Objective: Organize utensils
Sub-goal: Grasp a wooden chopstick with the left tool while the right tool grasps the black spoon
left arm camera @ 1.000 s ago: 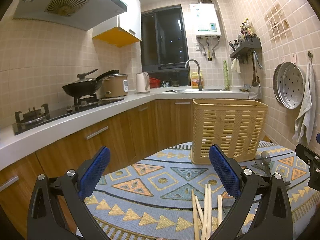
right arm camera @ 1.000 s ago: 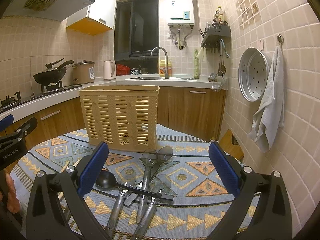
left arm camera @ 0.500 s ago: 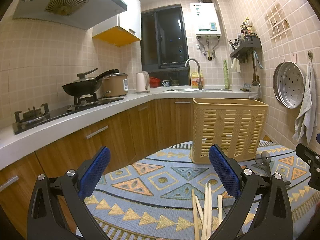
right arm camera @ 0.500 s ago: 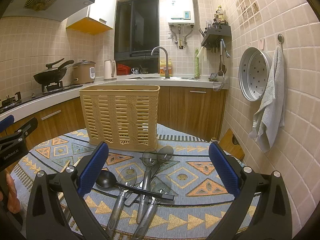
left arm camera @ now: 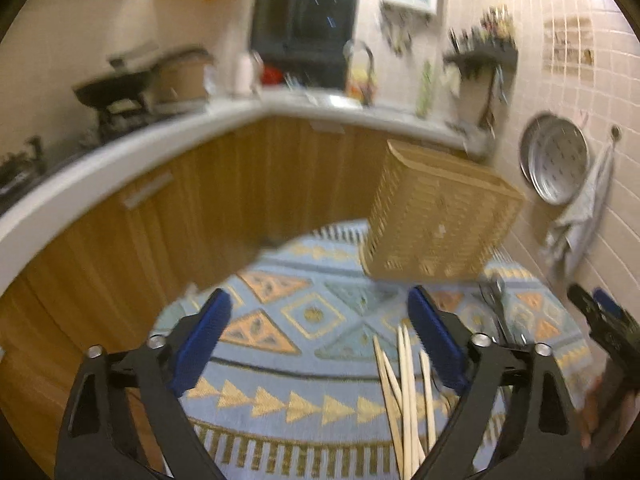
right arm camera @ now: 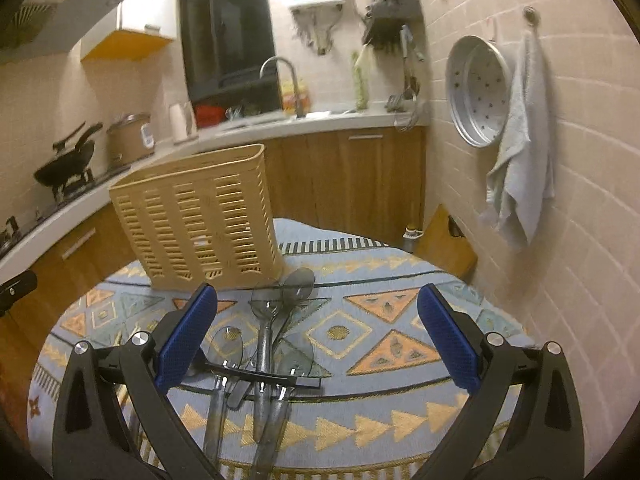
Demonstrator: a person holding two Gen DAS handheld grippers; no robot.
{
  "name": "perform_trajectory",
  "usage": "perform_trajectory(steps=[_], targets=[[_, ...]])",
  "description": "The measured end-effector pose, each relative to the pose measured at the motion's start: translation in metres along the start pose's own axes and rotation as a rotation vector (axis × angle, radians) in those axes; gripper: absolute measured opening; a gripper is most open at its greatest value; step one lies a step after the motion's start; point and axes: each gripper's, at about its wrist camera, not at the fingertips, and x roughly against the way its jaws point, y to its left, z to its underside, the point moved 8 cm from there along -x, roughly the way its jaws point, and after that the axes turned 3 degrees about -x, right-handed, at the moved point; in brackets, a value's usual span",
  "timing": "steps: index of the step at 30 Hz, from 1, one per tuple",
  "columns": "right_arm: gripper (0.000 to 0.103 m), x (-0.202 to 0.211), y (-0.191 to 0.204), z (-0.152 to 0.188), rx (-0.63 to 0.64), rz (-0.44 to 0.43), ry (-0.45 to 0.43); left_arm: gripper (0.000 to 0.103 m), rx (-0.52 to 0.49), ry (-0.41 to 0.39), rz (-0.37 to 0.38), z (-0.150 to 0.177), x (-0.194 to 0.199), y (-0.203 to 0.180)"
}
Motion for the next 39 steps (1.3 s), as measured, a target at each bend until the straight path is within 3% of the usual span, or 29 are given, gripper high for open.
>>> perform_trajectory(steps=[5,8,10,12,13,16,19,22,28,34,36,39], targets=[[0.096,-0.011,0.011,-0.020,0.111,-0.069,0.109,0.066,0.000,0.260,0.174,0.022,-0.035,-0.018],[0.094,-0.026,0.025,-0.023,0.203,-0.168,0.232,0.059,-0.060,0.365,0.234,0.042,-0.046,-0.043],[0.087,-0.038,0.040,-0.016,0.308,-0.253,0.333,0.052,-0.096,0.412,0.265,0.051,-0.049,-0.057],[0.080,-0.043,0.056,-0.008,0.398,-0.304,0.375,0.047,-0.109,0.448,0.289,0.056,-0.048,-0.067],[0.074,-0.047,0.066,-0.001,0.462,-0.334,0.403,0.039,-0.120,0.464,0.289,0.057,-0.049,-0.069],[0.056,-0.051,0.089,0.020,0.547,-0.453,0.483,0.030,-0.175,0.492,0.266,0.060,-0.052,-0.078],[0.052,-0.055,0.106,0.034,0.631,-0.531,0.528,0.021,-0.210,0.521,0.245,0.064,-0.061,-0.086],[0.052,-0.055,0.120,0.050,0.720,-0.609,0.576,0.021,-0.215,0.570,0.240,0.068,-0.069,-0.082],[0.052,-0.065,0.131,0.074,0.852,-0.633,0.651,0.021,-0.209,0.629,0.225,0.076,-0.085,-0.080],[0.052,-0.072,0.141,0.088,0.894,-0.662,0.715,0.021,-0.235,0.648,0.212,0.076,-0.090,-0.086],[0.038,-0.074,0.142,0.095,0.921,-0.647,0.746,0.021,-0.246,0.649,0.212,0.076,-0.089,-0.087],[0.034,-0.076,0.145,0.098,0.913,-0.625,0.760,0.020,-0.258,0.645,0.210,0.074,-0.093,-0.093]])
